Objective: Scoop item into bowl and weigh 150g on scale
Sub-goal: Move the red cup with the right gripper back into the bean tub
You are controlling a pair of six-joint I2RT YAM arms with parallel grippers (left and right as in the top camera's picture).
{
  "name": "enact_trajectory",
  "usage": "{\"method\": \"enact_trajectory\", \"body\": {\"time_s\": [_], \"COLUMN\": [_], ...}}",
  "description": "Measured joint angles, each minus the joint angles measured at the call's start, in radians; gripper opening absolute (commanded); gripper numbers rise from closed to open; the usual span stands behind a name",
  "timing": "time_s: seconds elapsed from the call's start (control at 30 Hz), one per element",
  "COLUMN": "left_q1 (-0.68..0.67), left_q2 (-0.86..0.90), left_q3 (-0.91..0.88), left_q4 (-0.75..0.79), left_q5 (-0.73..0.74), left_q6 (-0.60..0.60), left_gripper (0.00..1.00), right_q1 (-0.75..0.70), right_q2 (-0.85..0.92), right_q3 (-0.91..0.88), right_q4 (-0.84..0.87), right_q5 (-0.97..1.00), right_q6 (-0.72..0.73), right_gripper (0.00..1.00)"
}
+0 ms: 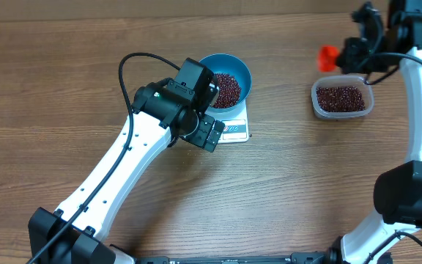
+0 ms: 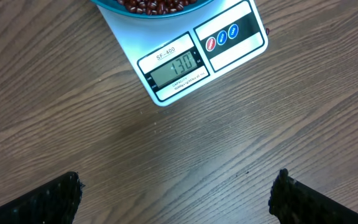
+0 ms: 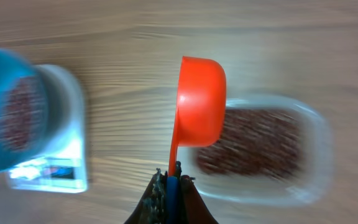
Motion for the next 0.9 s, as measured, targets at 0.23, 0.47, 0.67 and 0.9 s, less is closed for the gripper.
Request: {"method": "enact_trajectory", "body": {"time_s": [0.23, 0.47, 0.67, 0.9], "left_q1": [0.000, 0.000, 0.000, 0.000], "left_q2": [0.000, 0.000, 0.000, 0.000], "left_q3": [0.000, 0.000, 0.000, 0.000], "left_q4": [0.000, 0.000, 0.000, 0.000], "left_q5": [0.000, 0.000, 0.000, 0.000], "left_q6": [0.000, 0.000, 0.000, 0.000], "left_gripper": [1.00, 1.00, 1.00, 1.00], "right_q1": [-0.010, -0.010, -0.010, -0.005], "right_q2": [0.000, -0.005, -0.005, -0.005], "right_q3": [-0.002, -0.101, -0.177, -0.256], "right_q4": [-0.035, -0.013, 0.037, 0.100], "right_q5": [0.251, 0.333, 0.339, 0.327], "right_q6": [0.018, -0.013, -0.021, -0.040], "right_gripper": [0.04, 0.04, 0.04, 0.04]}}
